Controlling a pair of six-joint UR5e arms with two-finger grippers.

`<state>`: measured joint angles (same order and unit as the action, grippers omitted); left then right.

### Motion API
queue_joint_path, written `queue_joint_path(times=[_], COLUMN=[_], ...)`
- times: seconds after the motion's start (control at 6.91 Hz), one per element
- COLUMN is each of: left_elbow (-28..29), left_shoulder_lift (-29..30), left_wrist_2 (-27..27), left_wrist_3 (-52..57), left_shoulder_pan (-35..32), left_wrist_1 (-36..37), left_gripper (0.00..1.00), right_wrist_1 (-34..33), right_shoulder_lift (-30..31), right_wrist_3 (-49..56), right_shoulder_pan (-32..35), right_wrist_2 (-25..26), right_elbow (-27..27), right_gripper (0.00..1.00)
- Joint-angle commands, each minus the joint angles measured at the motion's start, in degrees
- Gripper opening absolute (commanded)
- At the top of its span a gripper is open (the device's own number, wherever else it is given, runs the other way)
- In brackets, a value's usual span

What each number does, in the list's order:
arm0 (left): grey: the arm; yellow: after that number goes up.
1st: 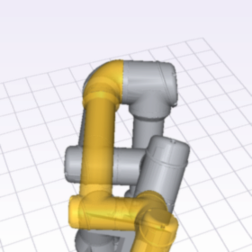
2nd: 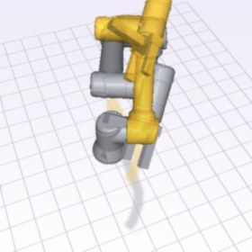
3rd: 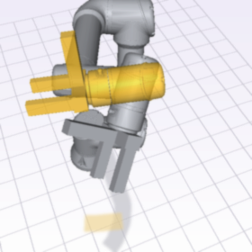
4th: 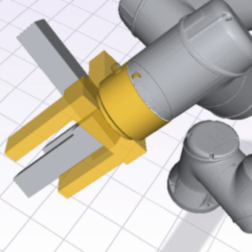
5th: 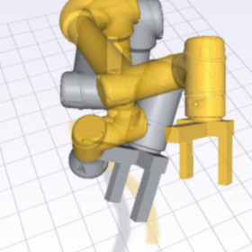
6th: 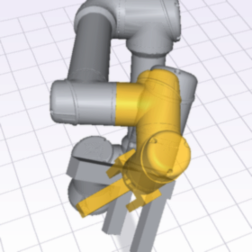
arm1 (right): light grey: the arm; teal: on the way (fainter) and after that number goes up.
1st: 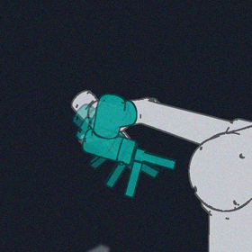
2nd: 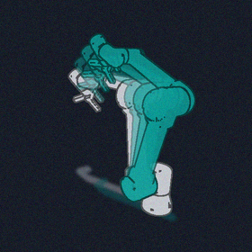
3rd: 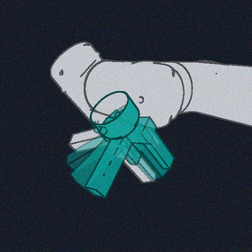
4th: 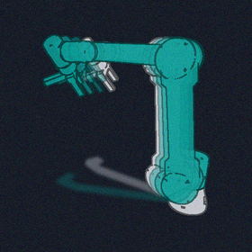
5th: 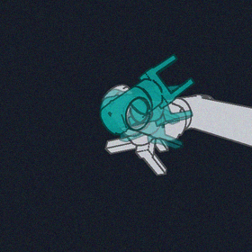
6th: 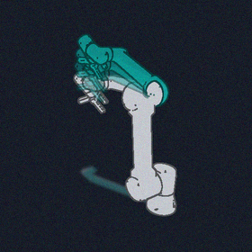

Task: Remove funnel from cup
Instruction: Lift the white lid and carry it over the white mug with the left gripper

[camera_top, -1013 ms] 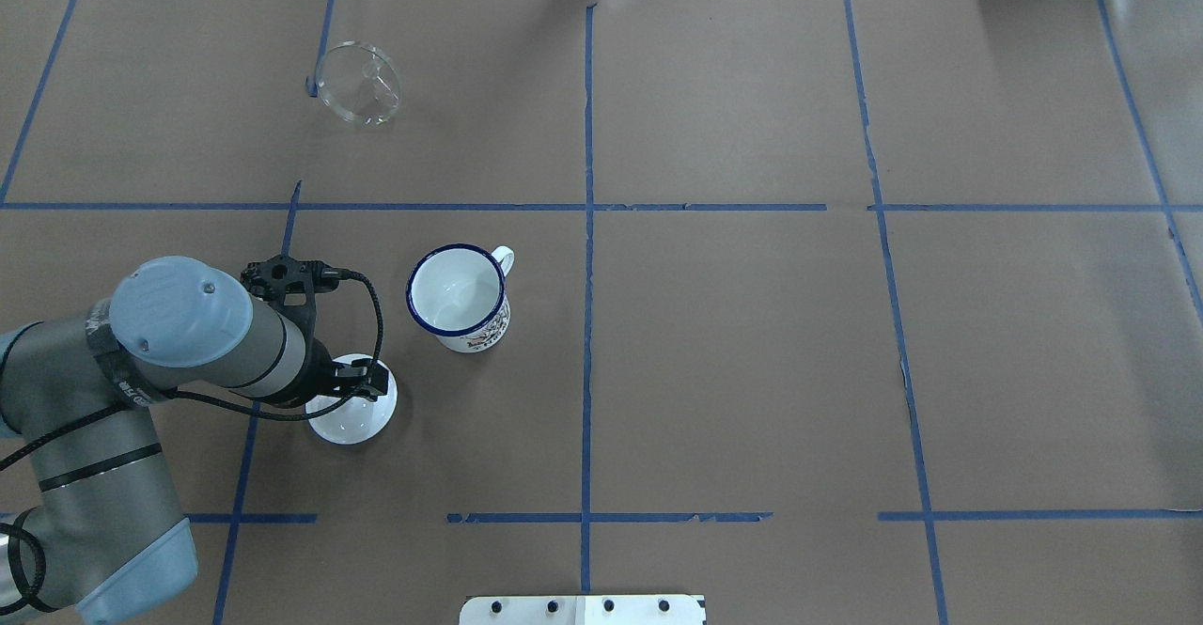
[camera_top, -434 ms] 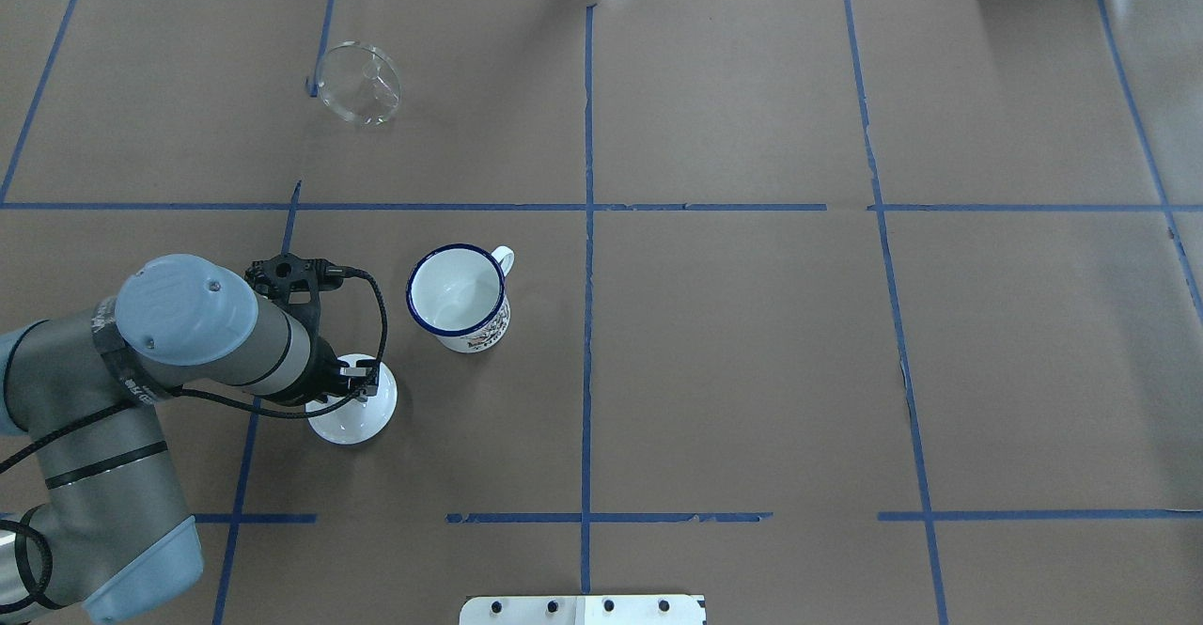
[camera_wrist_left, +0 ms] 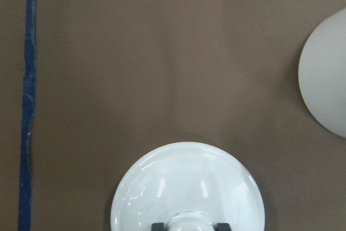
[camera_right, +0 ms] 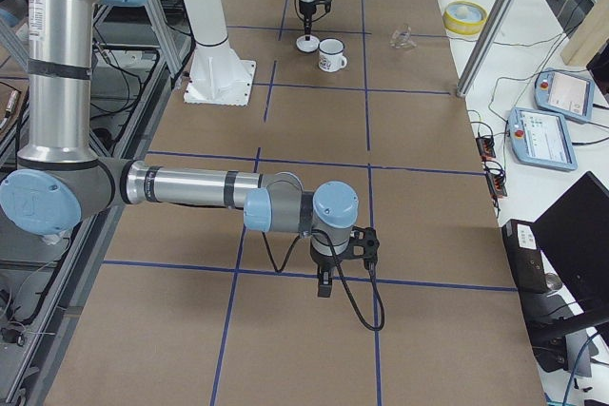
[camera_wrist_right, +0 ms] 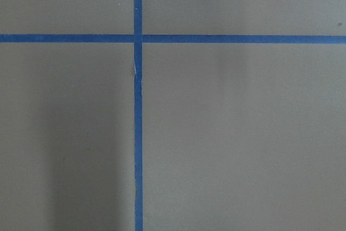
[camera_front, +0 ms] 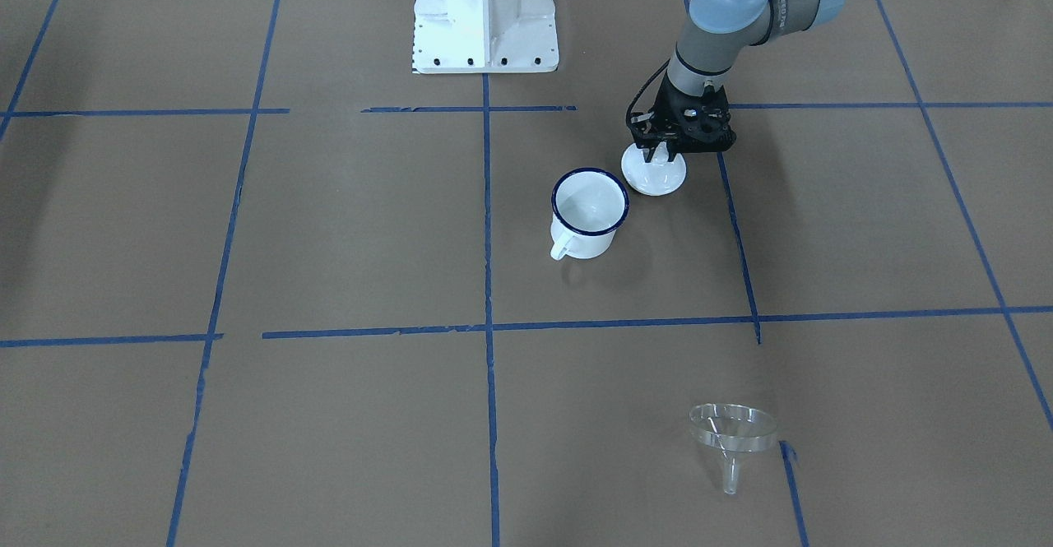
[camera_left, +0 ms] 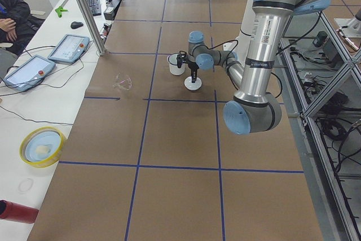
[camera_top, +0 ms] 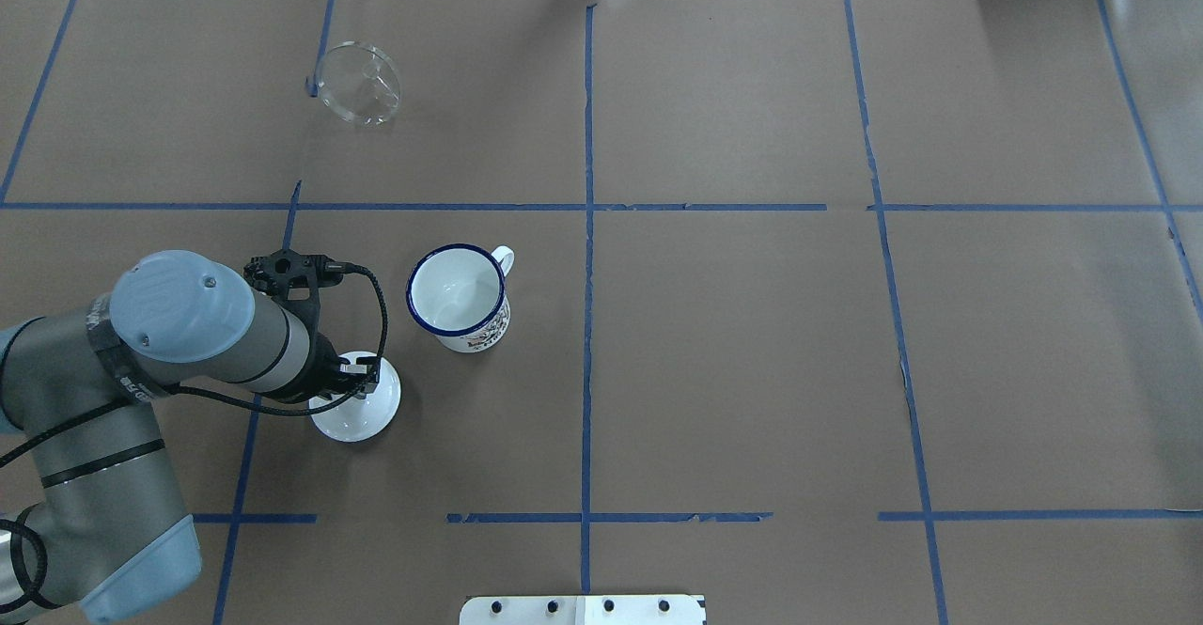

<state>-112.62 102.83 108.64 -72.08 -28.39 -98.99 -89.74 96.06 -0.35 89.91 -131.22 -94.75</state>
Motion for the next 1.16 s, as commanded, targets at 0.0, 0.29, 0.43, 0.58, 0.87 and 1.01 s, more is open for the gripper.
queue_joint_path(times=[0.0, 0.29, 0.43, 0.58, 0.87, 1.01], left_elbow=[-4.7, -8.4, -7.8, -4.1, 5.5, 7.7], left_shoulder_lift=[0.0, 10.4, 16.4, 21.1, 27.2, 27.3], left_wrist_2=[0.3, 0.9, 3.9, 5.8, 6.1, 6.1], left_wrist_3=[0.5, 4.6, 5.4, 5.4, 4.8, 4.8], left_shoulder_pan=[-2.6, -10.1, -10.9, -10.9, -10.8, -10.5], left_wrist_1=[3.3, 21.8, 29.7, 30.4, 27.6, 26.0], left_gripper=[0.0, 0.0, 0.0, 0.0, 0.0, 0.0], right_wrist_1=[0.0, 0.0, 0.0, 0.0, 0.0, 0.0], right_shoulder_lift=[0.0, 0.0, 0.0, 0.0, 0.0, 0.0], right_wrist_3=[0.0, 0.0, 0.0, 0.0, 0.0, 0.0], right_shoulder_pan=[0.0, 0.0, 0.0, 0.0, 0.0, 0.0], right_wrist_2=[0.0, 0.0, 0.0, 0.0, 0.0, 0.0], right_elbow=[0.0, 0.0, 0.0, 0.0, 0.0, 0.0], right_gripper=[1.0, 1.0, 1.0, 1.0, 1.0, 1.0])
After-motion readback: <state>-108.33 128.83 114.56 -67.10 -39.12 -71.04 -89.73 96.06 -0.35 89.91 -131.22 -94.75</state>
